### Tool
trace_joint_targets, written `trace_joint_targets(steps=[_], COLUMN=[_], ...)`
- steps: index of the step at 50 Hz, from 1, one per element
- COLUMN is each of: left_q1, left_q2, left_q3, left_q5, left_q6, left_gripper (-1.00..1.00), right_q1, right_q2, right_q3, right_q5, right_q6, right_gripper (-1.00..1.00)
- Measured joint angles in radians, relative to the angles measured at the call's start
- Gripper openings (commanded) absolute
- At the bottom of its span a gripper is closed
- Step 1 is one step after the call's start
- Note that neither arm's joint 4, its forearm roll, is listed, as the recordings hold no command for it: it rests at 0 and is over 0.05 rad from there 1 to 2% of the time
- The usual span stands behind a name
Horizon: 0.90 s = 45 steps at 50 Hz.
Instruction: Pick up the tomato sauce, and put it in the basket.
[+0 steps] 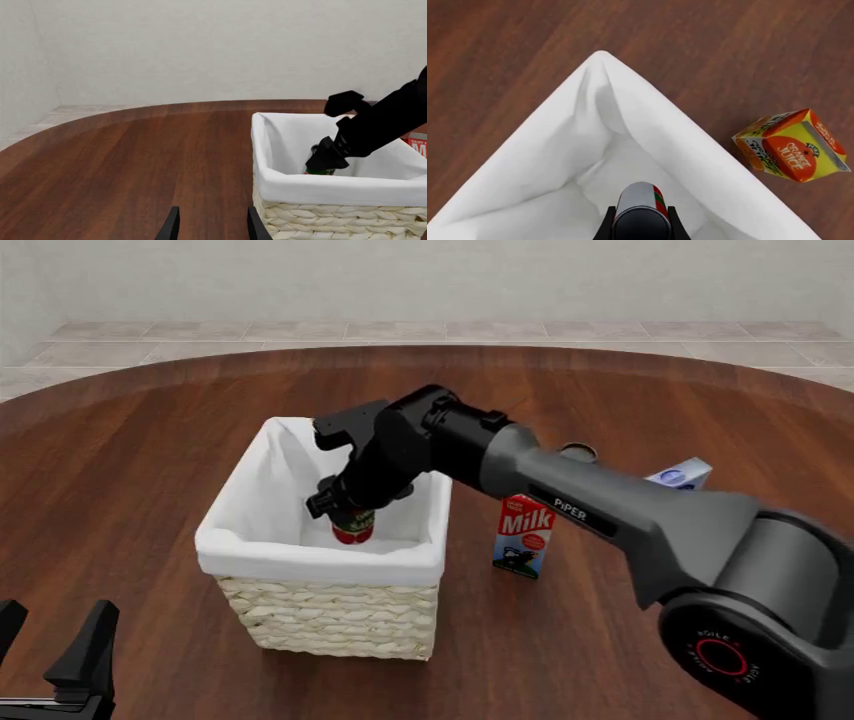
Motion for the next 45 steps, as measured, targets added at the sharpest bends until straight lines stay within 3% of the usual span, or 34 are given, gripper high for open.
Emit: trace_joint_targets(steps=[17,18,45], left_q1=[0.000,0.000,0.000], left_q2=[0.000,0.000,0.000], left_q3=[0.000,0.000,0.000], left_q5=[0.000,0.000,0.000], left_q6=[0.000,0.000,0.000], left_gripper=[1.00,1.00,1.00], right_q1=[-0.001,-0.001,0.002], right_q2=[0.020,0.021,0.003], right_q3=[-0.009,-0.012,-0.011], right_q5=[-0.002,-0.003,-0.010], right_q6=[0.001,0.001,0.020], right_gripper=[-1.00,1.00,1.00])
